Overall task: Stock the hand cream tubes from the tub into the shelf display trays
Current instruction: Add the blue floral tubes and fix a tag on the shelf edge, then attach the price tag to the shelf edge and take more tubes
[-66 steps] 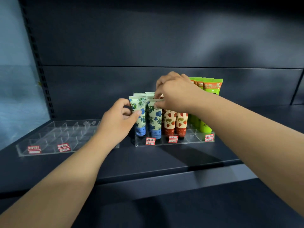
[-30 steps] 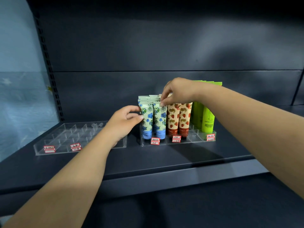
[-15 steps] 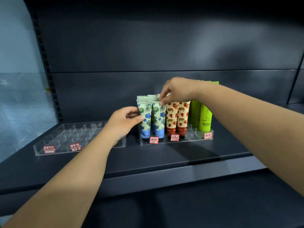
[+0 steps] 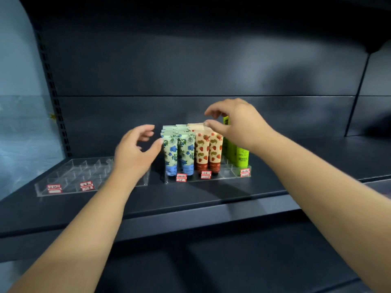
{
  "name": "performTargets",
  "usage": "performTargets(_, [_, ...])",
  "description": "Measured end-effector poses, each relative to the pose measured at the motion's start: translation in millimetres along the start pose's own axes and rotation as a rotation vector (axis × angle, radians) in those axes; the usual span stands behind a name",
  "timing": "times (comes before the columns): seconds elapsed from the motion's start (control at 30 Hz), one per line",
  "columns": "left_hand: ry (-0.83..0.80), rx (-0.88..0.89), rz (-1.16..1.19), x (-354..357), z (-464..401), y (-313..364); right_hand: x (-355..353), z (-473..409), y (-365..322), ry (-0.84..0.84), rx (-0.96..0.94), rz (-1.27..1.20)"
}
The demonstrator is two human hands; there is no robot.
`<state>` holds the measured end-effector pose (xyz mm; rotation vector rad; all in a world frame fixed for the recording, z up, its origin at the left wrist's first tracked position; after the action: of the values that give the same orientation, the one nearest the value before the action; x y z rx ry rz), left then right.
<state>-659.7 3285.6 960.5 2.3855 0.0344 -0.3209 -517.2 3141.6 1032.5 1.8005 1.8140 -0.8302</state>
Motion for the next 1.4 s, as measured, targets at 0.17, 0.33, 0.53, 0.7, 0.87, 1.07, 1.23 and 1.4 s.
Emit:
performTargets(0.17, [0.068,0.393,-0.308,-10.8,60.4,71.7,-13.9,62.9,-21.1,0.271,-0.156,0.062])
performTargets(0.33, [0.008,0.500,-0.453,0.6,148.9,96.6,-13.7,144.2,-24.4,0.302,-0.188,0.071])
performTargets(0.53, [-0.336,0.474,-0.511,40.0,287.2,67.0,24.6,284.2,-1.7,0.049,-0.047,-0.001])
performTargets(0.7, [-0.535,0.359,-0.492,68.4,390.0,41.7,66.0,391.9,28.0,-0.226,0.164,-0.087])
performTargets(0.87, [-0.715,0.246,-0.470,86.9,472.6,11.6,105.4,482.6,47.0,-0.430,0.313,-0.090])
performTargets(1.07, [-0.898,0.041,-0.400,91.2,552.0,-35.0,143.4,573.3,56.5,-0.602,0.492,-0.126])
performTargets(1.23, [-1.049,-0.093,-0.388,86.7,619.4,-79.4,174.6,647.2,55.7,-0.788,0.763,-0.155])
performTargets(1.4, [-1.057,-0.203,-0.316,84.5,664.7,-105.6,204.3,714.9,49.7,-0.993,0.971,-0.165])
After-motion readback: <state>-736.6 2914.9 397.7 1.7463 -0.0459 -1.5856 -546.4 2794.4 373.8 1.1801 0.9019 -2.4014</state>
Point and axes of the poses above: each hand's wrist, its own z-axis away from the middle knuckle, its own x-axis out of the palm, y = z × x, the point moved 7 cm from there along -z, towards the middle knuckle, and after that the axes turned 3 degrees about -z, right-handed, at the moved point
